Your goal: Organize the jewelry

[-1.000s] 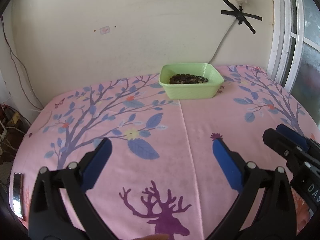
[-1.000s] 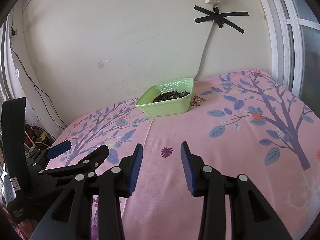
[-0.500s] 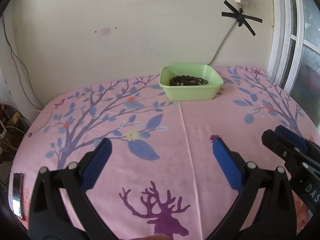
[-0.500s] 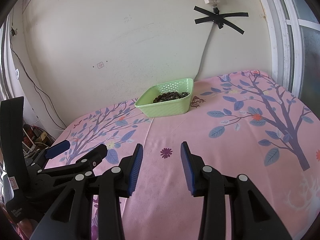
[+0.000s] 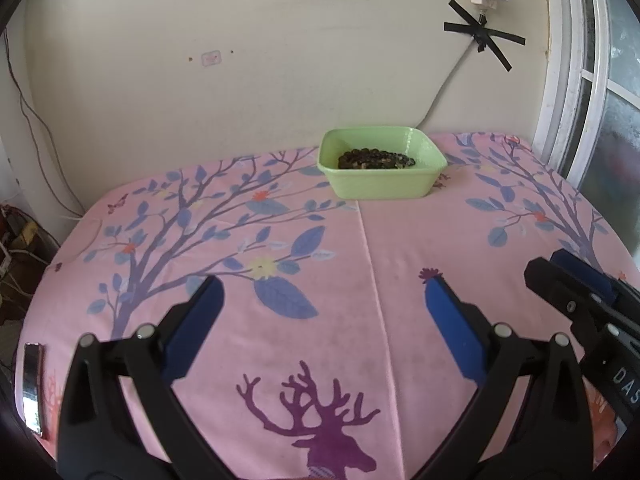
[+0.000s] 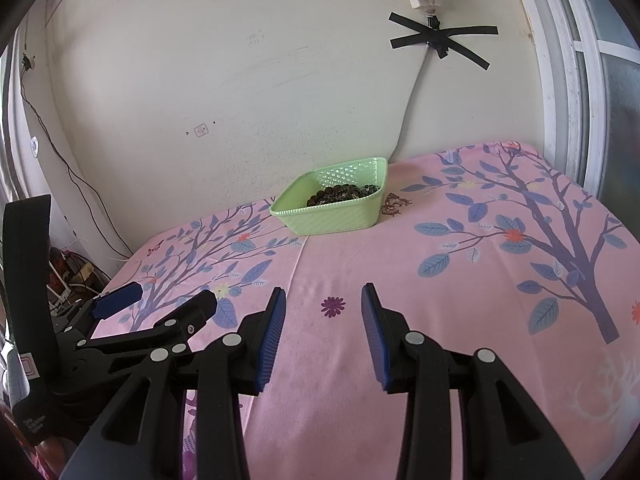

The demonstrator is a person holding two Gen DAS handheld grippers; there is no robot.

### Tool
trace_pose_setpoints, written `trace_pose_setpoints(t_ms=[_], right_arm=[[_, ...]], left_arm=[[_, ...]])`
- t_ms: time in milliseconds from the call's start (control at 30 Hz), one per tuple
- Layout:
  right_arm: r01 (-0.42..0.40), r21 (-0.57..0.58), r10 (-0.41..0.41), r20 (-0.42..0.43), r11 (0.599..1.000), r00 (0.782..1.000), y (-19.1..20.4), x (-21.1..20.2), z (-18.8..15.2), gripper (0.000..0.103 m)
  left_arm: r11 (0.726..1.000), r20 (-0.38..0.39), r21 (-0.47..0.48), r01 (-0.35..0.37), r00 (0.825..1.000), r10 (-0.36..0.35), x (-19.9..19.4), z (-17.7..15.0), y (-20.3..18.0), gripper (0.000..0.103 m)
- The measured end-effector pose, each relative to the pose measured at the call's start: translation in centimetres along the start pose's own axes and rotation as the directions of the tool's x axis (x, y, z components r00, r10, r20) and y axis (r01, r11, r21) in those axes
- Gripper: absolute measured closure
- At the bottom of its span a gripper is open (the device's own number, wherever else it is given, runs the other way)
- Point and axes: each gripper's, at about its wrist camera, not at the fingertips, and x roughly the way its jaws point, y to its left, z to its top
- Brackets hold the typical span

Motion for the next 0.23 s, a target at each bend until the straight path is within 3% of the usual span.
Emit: trace_pose_setpoints(t_ms=[233], right_arm=[[0.0,0.002,0.0,0.001,1.0,1.0,-0.03,-0.05,0.05,0.091]], left_arm=[[1.0,0.001,0.001,-0.005,1.0,0.005,-0.16,-0.02,-0.05,0.006]])
